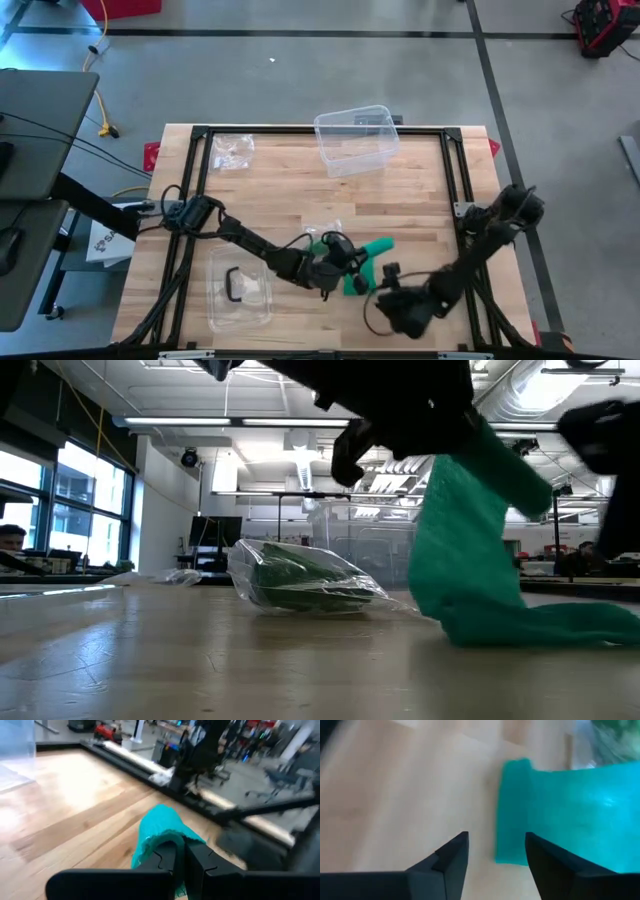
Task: Roll bandage
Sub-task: Roll the blue bandage
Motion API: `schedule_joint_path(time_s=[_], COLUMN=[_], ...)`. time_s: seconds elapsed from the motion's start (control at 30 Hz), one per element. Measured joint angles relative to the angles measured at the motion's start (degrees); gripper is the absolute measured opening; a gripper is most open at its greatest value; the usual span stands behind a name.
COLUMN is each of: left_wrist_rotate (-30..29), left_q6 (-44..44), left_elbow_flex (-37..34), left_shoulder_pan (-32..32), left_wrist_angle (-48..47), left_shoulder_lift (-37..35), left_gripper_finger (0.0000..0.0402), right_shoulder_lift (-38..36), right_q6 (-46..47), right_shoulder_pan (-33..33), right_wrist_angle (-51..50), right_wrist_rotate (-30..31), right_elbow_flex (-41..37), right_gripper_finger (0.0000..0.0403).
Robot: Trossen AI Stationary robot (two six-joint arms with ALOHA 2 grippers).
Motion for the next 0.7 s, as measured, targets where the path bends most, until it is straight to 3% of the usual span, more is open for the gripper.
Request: schedule_joint_path(time_s=[0.17,0.27,0.4,0.6,0.7], left_wrist_rotate=[-1.28,-2.0,-2.61,-2.98,-2.97], left_q6=[-2.02,-4.29,-6.41,-9.11,-10.6], left_elbow_flex=[0.0,-0.01,0.0,-0.02,0.0], left_shoulder_pan=[0.0,-0.02,-0.02,-0.02,-0.02], left_wrist_angle=[-5.66,-9.8,-13.63,-19.62,-22.7], left_shoulder_lift=[0.0,0.0,0.0,0.0,0.0], left_gripper_finger=[0.0005,0.0005,0.0005,0.0005,0.0005], right_shoulder_lift=[-0.07,0.14,0.28,0.23,-1.77], right_q6=[-0.32,-1.72,-0.88,-0.04,3.33], right_shoulder_pan=[-6.39,-9.42,-11.63,-8.82,-4.47], right_wrist_angle=[2.85,12.51,20.94,21.49,21.05], right_wrist_rotate=[-2.87,-8.33,-9.68,-11.42,-12.5], right_elbow_flex=[-3.73,-7.68,-12.04,-12.35,-12.37], right_gripper_finger=[0.0166,0.0161,0.0141,0.0017,0.0012])
